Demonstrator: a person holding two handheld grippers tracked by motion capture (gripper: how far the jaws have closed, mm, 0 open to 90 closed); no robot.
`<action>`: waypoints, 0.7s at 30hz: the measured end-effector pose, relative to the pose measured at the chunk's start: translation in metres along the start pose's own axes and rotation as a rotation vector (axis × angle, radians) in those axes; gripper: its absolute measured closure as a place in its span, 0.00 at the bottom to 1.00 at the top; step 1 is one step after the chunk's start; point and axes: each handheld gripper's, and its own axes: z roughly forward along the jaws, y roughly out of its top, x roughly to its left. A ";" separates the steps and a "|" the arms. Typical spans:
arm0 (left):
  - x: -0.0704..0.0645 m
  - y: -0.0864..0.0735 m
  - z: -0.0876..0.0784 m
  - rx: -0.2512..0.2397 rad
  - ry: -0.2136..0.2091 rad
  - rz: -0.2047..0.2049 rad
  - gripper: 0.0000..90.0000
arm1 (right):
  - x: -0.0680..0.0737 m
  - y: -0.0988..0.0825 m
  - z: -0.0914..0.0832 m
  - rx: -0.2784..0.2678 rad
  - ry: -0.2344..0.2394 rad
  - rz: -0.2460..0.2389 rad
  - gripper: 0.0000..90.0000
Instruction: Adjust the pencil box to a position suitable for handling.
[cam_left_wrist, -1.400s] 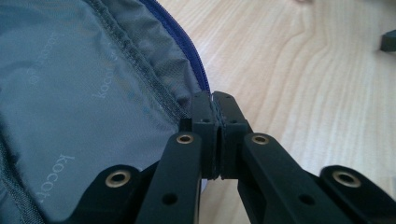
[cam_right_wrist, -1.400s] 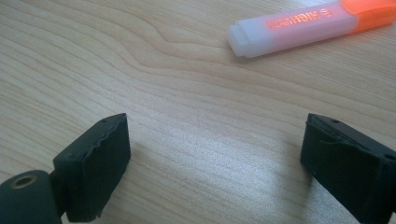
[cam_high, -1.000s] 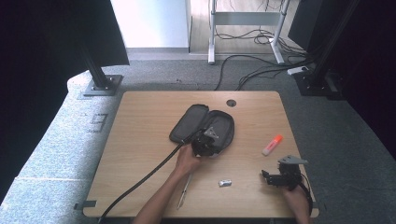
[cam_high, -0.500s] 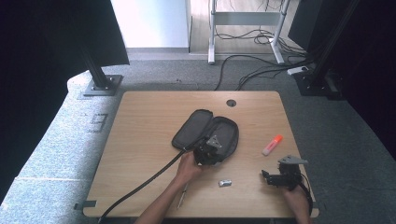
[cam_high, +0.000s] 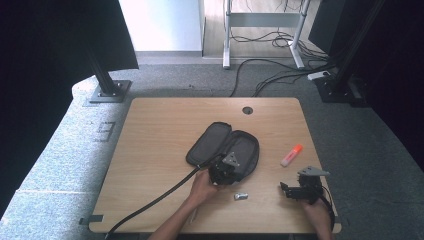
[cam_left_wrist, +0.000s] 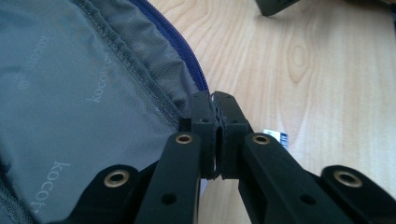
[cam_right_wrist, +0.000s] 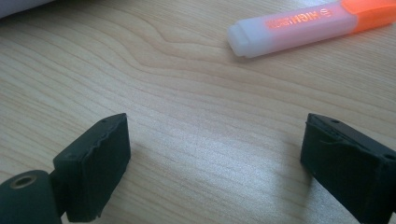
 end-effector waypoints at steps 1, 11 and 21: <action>-0.002 0.000 0.000 0.001 -0.002 0.001 0.97 | 0.000 0.000 0.000 0.000 0.000 0.000 0.09; -0.011 -0.002 0.002 0.009 -0.008 0.017 0.96 | 0.000 0.000 0.000 0.000 0.000 0.000 0.09; -0.013 0.002 -0.007 -0.016 -0.007 0.008 0.74 | 0.000 0.000 0.000 0.000 0.000 0.000 0.09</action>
